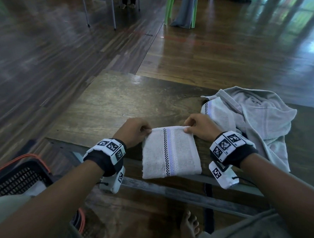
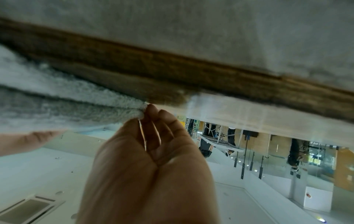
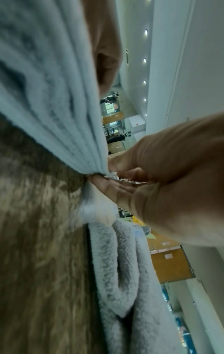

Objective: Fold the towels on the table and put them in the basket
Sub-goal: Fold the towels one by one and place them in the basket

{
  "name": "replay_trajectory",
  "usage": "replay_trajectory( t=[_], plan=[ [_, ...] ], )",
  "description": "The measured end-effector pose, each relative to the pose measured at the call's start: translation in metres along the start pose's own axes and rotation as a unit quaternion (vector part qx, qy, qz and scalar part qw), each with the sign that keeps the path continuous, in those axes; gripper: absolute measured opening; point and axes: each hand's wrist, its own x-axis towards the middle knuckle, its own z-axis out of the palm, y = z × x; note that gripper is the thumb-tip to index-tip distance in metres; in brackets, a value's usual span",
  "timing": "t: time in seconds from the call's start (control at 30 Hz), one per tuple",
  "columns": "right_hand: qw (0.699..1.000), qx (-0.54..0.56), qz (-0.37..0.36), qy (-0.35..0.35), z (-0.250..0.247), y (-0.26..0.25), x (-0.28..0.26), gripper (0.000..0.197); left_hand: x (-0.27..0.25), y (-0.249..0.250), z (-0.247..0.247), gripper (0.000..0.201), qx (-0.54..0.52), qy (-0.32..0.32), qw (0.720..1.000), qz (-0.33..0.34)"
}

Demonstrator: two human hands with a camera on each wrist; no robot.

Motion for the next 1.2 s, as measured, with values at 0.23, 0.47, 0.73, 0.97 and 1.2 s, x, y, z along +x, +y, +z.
replay_trajectory(
  t=[0.23,0.47,0.73,0.97,1.2],
  plan=[
    [0.991,-0.092,-0.101,-0.011,0.001,-0.001,0.003,0.02,0.002,0.001,-0.004,0.01,0.048,-0.006,0.999,-0.021],
    [0.997,-0.07,-0.043,0.001,0.002,0.003,0.006,0.013,0.002,-0.001,-0.001,0.009,0.043,0.006,0.999,-0.019],
    [0.991,-0.102,-0.088,-0.007,-0.004,-0.002,0.007,0.006,0.002,-0.004,0.001,0.008,0.051,0.023,0.998,-0.012],
    [0.991,-0.022,-0.125,0.029,-0.001,0.008,0.004,0.007,0.0,-0.003,-0.002,0.007,0.018,0.039,0.999,-0.009],
    [0.983,-0.107,-0.135,0.067,0.01,0.001,0.001,0.009,-0.001,0.005,0.002,0.009,0.067,0.033,0.995,-0.064]
  ],
)
